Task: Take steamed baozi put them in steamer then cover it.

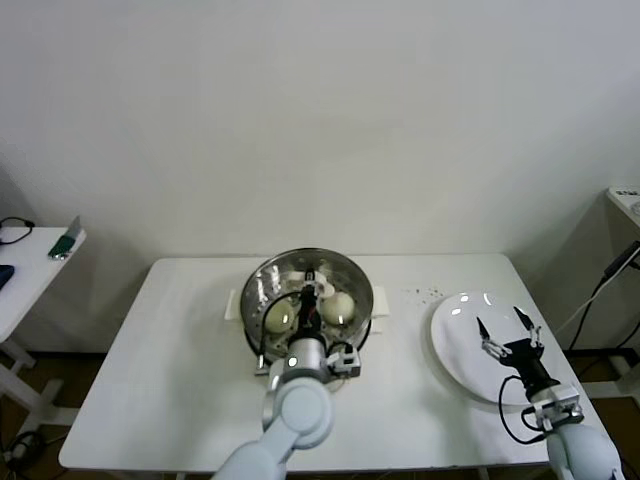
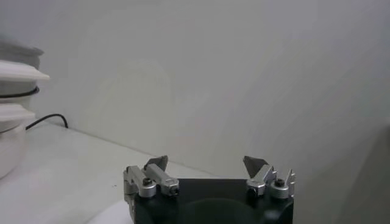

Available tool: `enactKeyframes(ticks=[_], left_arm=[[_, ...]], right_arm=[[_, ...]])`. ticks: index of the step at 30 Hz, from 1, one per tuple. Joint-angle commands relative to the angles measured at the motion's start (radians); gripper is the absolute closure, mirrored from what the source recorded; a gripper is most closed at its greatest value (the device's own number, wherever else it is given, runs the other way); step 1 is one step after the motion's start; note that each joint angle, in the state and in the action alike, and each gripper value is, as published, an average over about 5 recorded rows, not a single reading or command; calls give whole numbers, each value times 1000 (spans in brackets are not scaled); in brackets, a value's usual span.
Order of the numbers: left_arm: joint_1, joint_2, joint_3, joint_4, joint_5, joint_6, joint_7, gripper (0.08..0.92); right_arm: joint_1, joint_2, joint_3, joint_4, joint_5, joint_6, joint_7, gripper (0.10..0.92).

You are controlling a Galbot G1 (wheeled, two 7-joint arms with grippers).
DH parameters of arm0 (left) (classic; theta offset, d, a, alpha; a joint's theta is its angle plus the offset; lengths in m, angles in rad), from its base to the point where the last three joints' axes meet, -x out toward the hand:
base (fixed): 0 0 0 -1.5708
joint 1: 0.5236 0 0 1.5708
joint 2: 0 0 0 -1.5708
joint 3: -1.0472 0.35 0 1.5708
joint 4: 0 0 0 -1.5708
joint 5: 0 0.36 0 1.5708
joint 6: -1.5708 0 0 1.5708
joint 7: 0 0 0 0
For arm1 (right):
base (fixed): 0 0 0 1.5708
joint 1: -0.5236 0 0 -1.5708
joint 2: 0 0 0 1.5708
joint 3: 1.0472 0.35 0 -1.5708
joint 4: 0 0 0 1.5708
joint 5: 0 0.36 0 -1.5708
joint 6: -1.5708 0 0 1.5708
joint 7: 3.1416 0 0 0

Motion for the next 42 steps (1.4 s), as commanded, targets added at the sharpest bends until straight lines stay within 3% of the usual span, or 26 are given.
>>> enactKeyframes(ticks=[1, 7, 10, 17, 27, 29, 33, 37, 42], left_arm=[[3, 4, -6, 10, -5, 39, -6, 850], [17, 12, -7, -17, -16, 37, 7, 844], [22, 26, -7, -53, -44, 44, 11, 792], [39, 70, -9, -173, -119, 50, 9, 594], [158, 165, -42, -351, -245, 40, -34, 299], [181, 186, -64, -380, -307, 18, -65, 249], [254, 220, -157, -409, -506, -136, -260, 184], [321, 248, -284, -419, -701, -332, -444, 178], [431, 238, -496, -420, -980, -561, -514, 177]], right_arm=[[-3, 2, 6, 0, -1, 0, -4, 203], [-9, 0, 13, 6, -1, -6, -9, 203], [-11, -3, 14, 13, 0, -26, -7, 203], [-20, -10, 7, 52, 28, -133, 22, 203], [-13, -13, -5, 78, 39, -217, 42, 203], [-11, -11, -7, 81, 51, -220, 44, 203], [-10, -10, -14, 86, 53, -218, 47, 203], [-13, -6, -16, 89, 53, -213, 46, 203], [-24, -3, -19, 95, 44, -201, 43, 203]])
